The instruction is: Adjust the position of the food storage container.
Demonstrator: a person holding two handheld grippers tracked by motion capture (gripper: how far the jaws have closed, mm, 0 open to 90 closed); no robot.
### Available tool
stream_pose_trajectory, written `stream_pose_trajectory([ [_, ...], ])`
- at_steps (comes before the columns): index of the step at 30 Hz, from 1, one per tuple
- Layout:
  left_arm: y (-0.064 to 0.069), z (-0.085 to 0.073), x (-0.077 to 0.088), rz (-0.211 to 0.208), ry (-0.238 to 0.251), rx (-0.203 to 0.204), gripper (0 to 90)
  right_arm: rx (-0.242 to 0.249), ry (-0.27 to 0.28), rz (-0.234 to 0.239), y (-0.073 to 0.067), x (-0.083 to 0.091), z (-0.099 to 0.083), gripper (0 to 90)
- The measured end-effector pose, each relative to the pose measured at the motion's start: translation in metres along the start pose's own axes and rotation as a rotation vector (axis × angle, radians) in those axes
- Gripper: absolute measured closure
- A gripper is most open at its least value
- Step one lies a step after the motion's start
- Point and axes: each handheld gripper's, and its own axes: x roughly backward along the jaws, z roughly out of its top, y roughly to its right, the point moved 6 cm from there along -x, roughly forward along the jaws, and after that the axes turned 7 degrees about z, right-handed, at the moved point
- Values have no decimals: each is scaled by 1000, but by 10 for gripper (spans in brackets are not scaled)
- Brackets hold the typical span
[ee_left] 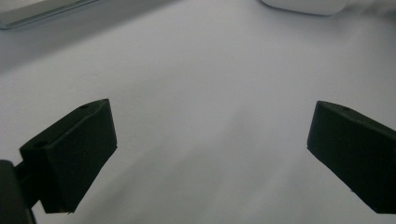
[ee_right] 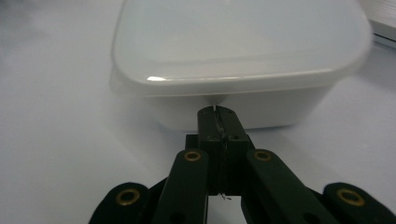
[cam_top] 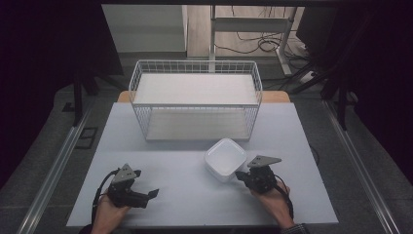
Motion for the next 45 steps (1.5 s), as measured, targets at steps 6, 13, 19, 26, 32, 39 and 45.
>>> stream_pose_trajectory([
  [6,1,2,-1,-10,-9,27,15,-49,34,-107,31,14,4,893],
  [13,28,21,-12,-26,16,-1,338,-102,52,-139,64,8,10,892],
  [19,66,44,-47,-90,-11,-33,680,-89,71,-121,75,-4,22,892],
  [26,88,69,-89,-168,-31,-33,896,-96,76,-88,79,-14,28,892],
  [32,87,72,-115,-114,-58,-12,897,-112,82,-52,75,-14,26,892],
  [39,70,66,-110,-70,-86,20,896,-71,42,-4,44,-21,28,891],
  [45,61,58,-101,-63,-118,32,895,-67,30,16,25,-26,30,892],
])
